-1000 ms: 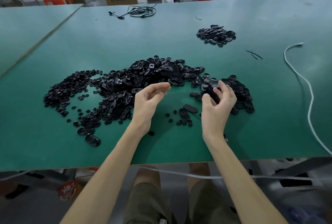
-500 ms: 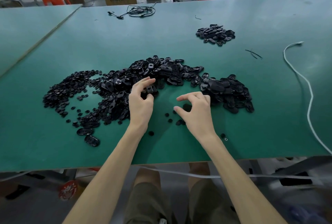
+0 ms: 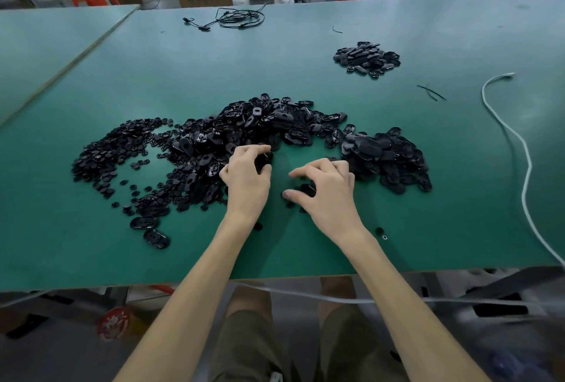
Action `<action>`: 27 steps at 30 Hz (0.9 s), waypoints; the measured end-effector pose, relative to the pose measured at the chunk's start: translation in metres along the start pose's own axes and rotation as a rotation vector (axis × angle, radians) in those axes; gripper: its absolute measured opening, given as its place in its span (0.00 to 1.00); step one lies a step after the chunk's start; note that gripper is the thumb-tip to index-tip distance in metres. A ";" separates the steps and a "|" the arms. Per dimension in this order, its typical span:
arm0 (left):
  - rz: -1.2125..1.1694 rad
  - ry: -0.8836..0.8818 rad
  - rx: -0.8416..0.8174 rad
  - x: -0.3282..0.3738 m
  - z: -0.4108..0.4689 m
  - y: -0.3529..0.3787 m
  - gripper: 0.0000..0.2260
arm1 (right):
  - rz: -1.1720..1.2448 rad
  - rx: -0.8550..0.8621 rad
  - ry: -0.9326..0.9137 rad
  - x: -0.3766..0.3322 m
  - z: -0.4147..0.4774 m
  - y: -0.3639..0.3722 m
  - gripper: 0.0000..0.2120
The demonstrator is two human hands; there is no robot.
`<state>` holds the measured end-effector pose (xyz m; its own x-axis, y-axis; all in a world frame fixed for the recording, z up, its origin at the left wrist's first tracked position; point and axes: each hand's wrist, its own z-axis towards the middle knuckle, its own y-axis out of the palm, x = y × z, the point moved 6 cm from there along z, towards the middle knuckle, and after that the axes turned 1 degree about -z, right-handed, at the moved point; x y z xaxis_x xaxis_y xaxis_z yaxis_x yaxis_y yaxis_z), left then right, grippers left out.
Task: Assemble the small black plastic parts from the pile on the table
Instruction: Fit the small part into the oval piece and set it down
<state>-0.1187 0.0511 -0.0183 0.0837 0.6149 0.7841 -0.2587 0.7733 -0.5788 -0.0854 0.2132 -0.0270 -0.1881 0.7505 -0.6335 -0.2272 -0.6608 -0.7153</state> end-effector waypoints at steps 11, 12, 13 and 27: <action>-0.086 0.067 -0.032 0.004 -0.002 0.002 0.08 | -0.031 -0.024 -0.051 -0.001 0.000 0.003 0.08; -0.084 0.069 -0.030 0.004 -0.002 0.002 0.09 | -0.038 -0.036 -0.073 -0.003 -0.001 0.004 0.08; -0.074 0.069 -0.029 0.004 -0.001 0.002 0.11 | -0.045 -0.049 -0.097 -0.005 -0.001 0.004 0.08; 0.122 0.079 -0.011 0.003 -0.003 0.008 0.06 | 0.072 -0.010 -0.114 -0.007 -0.002 0.002 0.02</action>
<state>-0.1179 0.0591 -0.0215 0.1276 0.7145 0.6879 -0.2610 0.6933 -0.6717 -0.0828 0.2069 -0.0243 -0.3113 0.6966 -0.6463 -0.1995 -0.7129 -0.6723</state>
